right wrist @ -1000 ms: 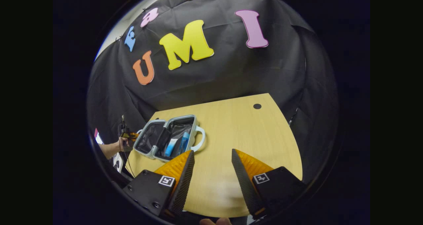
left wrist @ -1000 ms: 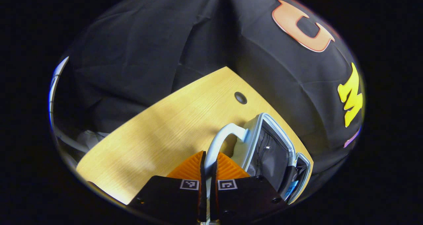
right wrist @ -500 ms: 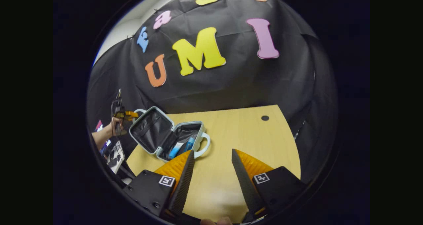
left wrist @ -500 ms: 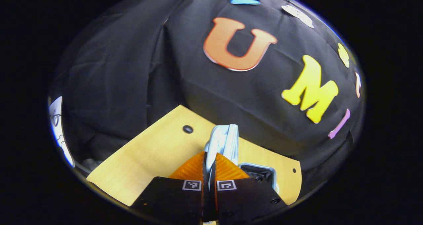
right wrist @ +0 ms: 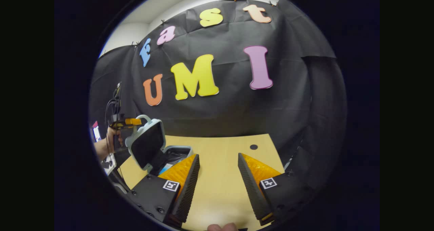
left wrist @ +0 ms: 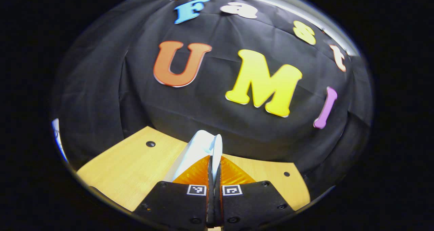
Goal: First open the suitcase, pack the skin care products into it, and then close the suitcase.
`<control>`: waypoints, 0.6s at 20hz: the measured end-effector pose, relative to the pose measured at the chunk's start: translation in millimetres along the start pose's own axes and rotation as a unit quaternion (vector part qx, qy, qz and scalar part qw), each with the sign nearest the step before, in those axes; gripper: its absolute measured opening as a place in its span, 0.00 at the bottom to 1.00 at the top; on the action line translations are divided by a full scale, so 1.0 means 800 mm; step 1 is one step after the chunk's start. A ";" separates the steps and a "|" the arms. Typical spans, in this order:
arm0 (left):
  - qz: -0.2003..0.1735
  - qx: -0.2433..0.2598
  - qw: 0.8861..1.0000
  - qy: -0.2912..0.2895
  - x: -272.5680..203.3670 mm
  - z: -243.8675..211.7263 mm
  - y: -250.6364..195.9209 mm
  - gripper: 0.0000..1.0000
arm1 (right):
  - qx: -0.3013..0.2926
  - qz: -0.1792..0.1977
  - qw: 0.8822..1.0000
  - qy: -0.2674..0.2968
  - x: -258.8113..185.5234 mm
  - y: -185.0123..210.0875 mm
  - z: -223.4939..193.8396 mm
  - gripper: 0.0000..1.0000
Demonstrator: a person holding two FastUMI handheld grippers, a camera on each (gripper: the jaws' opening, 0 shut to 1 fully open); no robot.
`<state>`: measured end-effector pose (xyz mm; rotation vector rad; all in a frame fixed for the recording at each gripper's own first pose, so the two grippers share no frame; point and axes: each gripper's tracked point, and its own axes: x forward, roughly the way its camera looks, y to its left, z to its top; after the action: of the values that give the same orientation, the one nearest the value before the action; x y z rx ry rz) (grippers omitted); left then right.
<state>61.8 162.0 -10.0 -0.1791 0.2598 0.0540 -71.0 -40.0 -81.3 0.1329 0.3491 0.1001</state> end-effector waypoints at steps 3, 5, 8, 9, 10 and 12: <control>-0.014 0.031 0.999 0.002 0.006 -0.038 -0.057 0.04 | -0.001 -0.019 1.000 0.013 -0.010 -0.027 -0.002 0.69; -0.025 0.077 0.997 0.008 0.017 -0.076 -0.102 0.03 | -0.007 -0.035 0.999 0.018 -0.017 -0.044 -0.004 0.69; -0.041 0.127 0.991 0.023 0.033 -0.128 -0.147 0.03 | -0.016 -0.058 0.998 0.028 -0.025 -0.063 -0.009 0.69; -0.047 0.131 0.990 0.028 0.038 -0.144 -0.157 0.03 | -0.014 -0.064 0.997 0.029 -0.027 -0.068 -0.008 0.69; -0.051 0.135 0.989 0.036 0.046 -0.160 -0.163 0.03 | -0.013 -0.070 0.997 0.032 -0.025 -0.071 -0.008 0.69; -0.051 0.132 0.988 0.062 0.058 -0.198 -0.177 0.04 | -0.012 -0.084 0.996 0.033 -0.031 -0.084 -0.007 0.69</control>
<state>77.7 -4.4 -148.8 0.0688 0.3783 -0.0943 -91.3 -108.6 -87.6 0.0751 0.4235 -0.0577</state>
